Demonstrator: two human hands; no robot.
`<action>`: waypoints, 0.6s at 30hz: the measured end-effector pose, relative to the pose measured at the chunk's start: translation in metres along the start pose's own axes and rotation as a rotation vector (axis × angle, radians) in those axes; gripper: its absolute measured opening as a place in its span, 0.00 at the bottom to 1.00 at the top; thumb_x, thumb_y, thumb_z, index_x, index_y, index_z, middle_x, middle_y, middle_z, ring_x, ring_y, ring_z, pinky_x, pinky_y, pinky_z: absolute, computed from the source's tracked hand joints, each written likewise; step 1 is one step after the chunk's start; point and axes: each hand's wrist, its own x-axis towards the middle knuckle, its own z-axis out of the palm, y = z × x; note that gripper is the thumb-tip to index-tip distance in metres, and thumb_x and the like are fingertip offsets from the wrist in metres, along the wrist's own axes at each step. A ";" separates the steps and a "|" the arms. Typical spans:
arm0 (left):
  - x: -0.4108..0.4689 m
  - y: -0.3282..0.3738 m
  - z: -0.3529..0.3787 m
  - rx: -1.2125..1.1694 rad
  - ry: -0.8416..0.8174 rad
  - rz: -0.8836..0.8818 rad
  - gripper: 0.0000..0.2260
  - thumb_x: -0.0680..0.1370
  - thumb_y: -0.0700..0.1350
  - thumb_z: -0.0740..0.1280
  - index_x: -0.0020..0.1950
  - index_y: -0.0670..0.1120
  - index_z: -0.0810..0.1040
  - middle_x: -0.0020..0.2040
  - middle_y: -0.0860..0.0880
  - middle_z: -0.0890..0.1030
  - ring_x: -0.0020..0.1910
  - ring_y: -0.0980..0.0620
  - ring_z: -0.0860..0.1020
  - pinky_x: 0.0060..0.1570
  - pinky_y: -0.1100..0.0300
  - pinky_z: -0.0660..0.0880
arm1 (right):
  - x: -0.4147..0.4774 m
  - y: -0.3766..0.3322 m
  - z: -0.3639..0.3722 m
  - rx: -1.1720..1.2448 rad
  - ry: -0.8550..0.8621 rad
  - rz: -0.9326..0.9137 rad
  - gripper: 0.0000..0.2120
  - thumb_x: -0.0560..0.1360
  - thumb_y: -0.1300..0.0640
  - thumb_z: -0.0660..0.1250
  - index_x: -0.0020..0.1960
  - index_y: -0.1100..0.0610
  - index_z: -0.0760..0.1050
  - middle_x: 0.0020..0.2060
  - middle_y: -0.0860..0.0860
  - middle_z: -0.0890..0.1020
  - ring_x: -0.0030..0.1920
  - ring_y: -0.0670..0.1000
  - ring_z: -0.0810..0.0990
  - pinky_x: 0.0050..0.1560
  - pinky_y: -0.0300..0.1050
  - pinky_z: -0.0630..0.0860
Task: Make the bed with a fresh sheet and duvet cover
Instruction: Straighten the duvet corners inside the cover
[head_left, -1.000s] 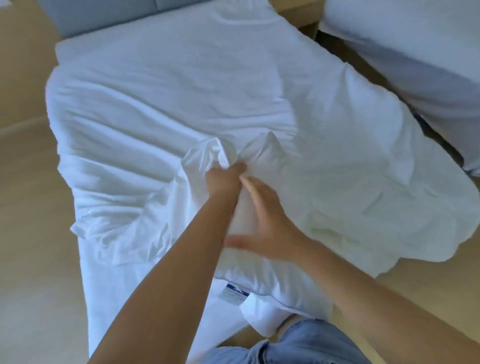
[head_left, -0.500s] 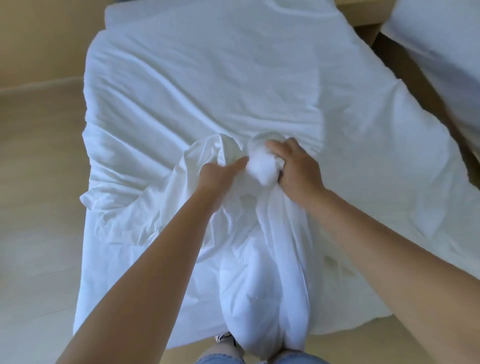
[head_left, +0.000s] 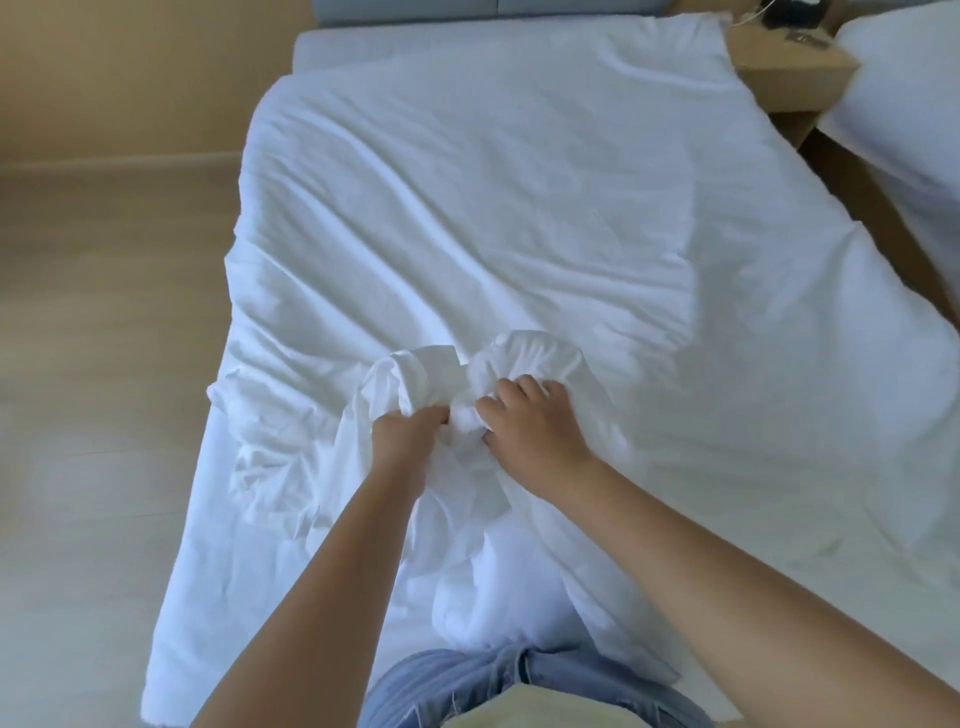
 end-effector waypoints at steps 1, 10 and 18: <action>0.003 -0.003 0.002 -0.040 0.003 -0.008 0.03 0.72 0.38 0.69 0.45 0.40 0.78 0.36 0.45 0.78 0.38 0.45 0.77 0.33 0.59 0.73 | 0.000 0.005 0.003 -0.006 -0.015 0.014 0.13 0.54 0.55 0.80 0.32 0.54 0.77 0.30 0.50 0.76 0.33 0.55 0.77 0.34 0.46 0.71; 0.003 -0.027 0.003 0.005 -0.074 0.068 0.05 0.75 0.41 0.69 0.48 0.41 0.78 0.43 0.43 0.81 0.46 0.42 0.81 0.48 0.51 0.78 | -0.008 -0.010 0.017 0.169 -0.349 0.131 0.11 0.79 0.52 0.54 0.52 0.53 0.74 0.53 0.49 0.77 0.58 0.53 0.73 0.57 0.51 0.61; -0.018 -0.037 -0.019 -0.164 -0.282 0.110 0.09 0.79 0.42 0.64 0.55 0.42 0.80 0.48 0.45 0.85 0.47 0.49 0.83 0.41 0.63 0.78 | -0.018 -0.023 0.016 0.621 -0.248 0.364 0.04 0.80 0.52 0.58 0.48 0.51 0.67 0.30 0.41 0.68 0.40 0.49 0.70 0.58 0.47 0.64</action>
